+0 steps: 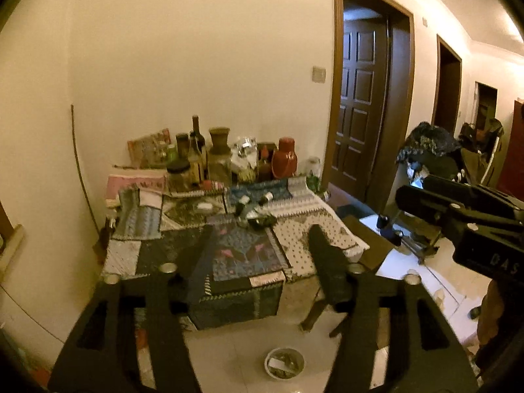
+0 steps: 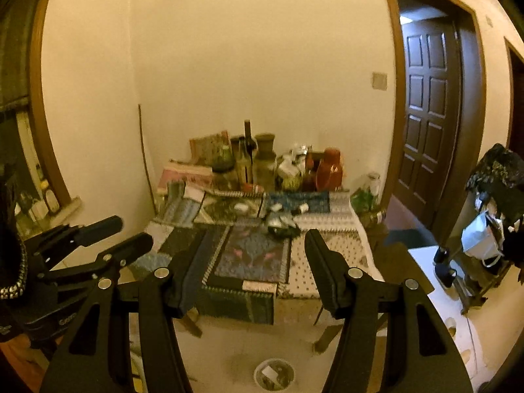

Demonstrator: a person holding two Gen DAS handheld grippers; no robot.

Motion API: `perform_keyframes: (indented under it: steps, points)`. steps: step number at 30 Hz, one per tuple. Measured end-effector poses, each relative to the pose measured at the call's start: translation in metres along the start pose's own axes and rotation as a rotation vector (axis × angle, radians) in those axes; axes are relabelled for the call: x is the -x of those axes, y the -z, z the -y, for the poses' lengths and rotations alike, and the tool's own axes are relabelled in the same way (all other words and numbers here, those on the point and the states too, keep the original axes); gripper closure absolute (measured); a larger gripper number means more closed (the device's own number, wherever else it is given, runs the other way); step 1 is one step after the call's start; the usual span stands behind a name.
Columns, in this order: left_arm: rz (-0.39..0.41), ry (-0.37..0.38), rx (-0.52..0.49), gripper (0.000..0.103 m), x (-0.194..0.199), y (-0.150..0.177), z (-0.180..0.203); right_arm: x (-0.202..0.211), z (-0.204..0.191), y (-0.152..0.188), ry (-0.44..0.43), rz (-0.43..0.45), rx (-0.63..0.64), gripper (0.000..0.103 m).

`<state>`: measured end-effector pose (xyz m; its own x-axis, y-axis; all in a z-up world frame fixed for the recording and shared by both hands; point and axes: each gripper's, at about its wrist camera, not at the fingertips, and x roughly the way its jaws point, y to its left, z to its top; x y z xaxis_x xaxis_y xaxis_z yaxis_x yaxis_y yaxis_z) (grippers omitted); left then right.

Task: Collect trash
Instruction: 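Raise both open tools from the bin back toward the table, then move both open tools toward the green bottle and dark green bag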

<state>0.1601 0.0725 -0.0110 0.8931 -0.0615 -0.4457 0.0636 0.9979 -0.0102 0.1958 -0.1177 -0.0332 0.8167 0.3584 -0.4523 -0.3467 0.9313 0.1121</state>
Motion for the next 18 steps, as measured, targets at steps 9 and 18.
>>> perform_keyframes:
  steps: [9,18]
  points:
    - [0.06,-0.013,0.043,0.011,0.0,-0.019,-0.016,0.002,0.005,-0.008,0.078,0.04,-0.011,0.02]
    - [0.066,-0.043,0.068,0.009,-0.052,-0.041,-0.011,-0.036,0.047,-0.022,0.096,0.021,-0.065,0.015]
